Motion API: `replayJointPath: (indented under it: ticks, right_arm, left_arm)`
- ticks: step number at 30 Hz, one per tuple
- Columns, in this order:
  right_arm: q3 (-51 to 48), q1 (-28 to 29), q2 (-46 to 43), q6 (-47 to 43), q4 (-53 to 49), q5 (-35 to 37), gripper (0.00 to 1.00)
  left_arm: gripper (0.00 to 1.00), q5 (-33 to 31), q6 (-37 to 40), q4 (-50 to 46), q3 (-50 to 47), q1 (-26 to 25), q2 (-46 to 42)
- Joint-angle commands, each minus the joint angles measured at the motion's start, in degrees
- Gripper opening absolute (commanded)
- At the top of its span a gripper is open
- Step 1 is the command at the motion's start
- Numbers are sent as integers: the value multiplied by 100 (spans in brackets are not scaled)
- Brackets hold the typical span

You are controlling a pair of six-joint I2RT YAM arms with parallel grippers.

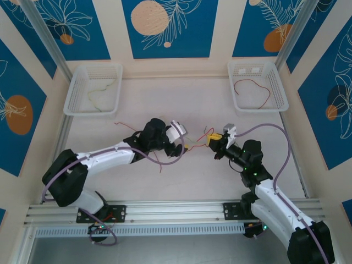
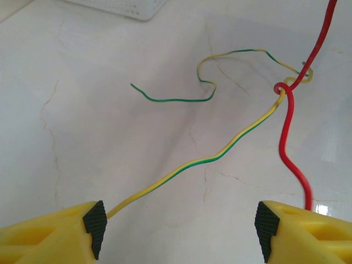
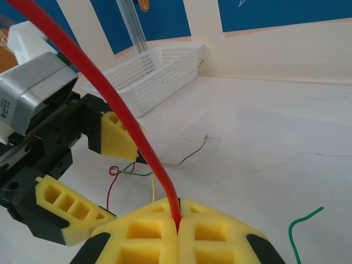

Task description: Untangle the cables

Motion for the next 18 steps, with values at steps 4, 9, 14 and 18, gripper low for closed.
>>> replayJointPath:
  ticks: [4,9,14,18]
  right_arm:
    - [-108,-33,-97,195,56,-270,0]
    - [-112,-35,-81,239,134,-269,0]
    - [-117,-41,-81,294,206,-92,0]
    - [-104,-56,-92,412,224,59,0]
  left_arm:
    - [68,496,85,228,348,46,359]
    - [53,707,106,280,530,42,549]
    - [35,956,105,300,588,31,633]
    - [16,1003,115,235,556,23,647]
